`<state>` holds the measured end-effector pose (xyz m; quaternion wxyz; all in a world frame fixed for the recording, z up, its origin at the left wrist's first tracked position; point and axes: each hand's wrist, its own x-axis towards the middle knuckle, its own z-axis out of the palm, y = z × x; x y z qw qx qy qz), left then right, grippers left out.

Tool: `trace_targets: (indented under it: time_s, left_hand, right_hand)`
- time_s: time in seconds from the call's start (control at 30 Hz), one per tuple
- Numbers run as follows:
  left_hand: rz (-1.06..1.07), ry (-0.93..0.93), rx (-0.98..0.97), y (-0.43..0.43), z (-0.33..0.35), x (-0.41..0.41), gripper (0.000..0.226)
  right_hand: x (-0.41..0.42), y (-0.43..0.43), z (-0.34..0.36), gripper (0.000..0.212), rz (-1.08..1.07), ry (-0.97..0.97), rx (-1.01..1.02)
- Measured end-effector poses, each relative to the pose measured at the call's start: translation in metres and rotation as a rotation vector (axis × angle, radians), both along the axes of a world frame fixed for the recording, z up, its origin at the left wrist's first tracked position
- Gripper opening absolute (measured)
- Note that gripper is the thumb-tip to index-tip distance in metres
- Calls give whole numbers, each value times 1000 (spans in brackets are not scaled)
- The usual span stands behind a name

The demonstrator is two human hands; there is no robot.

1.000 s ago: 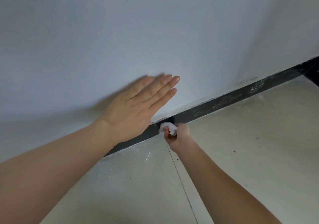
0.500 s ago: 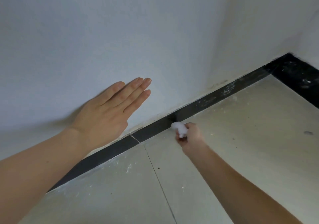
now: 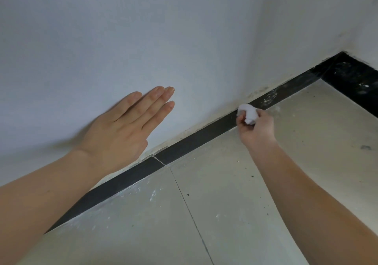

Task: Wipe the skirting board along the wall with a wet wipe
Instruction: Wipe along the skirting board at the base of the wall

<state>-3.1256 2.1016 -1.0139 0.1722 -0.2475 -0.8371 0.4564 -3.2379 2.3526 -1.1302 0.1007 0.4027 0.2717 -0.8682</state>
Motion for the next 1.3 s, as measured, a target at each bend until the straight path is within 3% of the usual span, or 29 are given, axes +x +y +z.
trace_targets:
  time_s: [0.1,0.27,0.47,0.57,0.77,0.87,1.1,1.3]
  left_hand:
    - [-2,-11,30,0,-1,1,74]
    - [-12,-54,115,11,-7,-4,77]
    - [-22,-69,52,30,-14,-23,75]
    - [-15,-76,71,36,-19,-26,74]
    - [22,-59,130,44,-26,-26,75]
    - [19,-75,216,58,-31,-31,69]
    - [-16,-98,223,76,-33,-53,68]
    - [-28,-168,199,72,-30,-54,67]
  right_hand:
    - [12,-2,-3,22,68,-71,84]
    - [41,-53,-16,19,609,-157,178]
    - [-3,-33,-16,24,687,-109,365]
    - [-29,-1,-25,25,606,-108,390]
    - [-58,72,-22,22,174,35,476]
    - [-37,68,-31,13,304,-28,575]
    - [-6,-6,-18,19,669,-133,278]
    - [-59,57,2,26,232,-42,336]
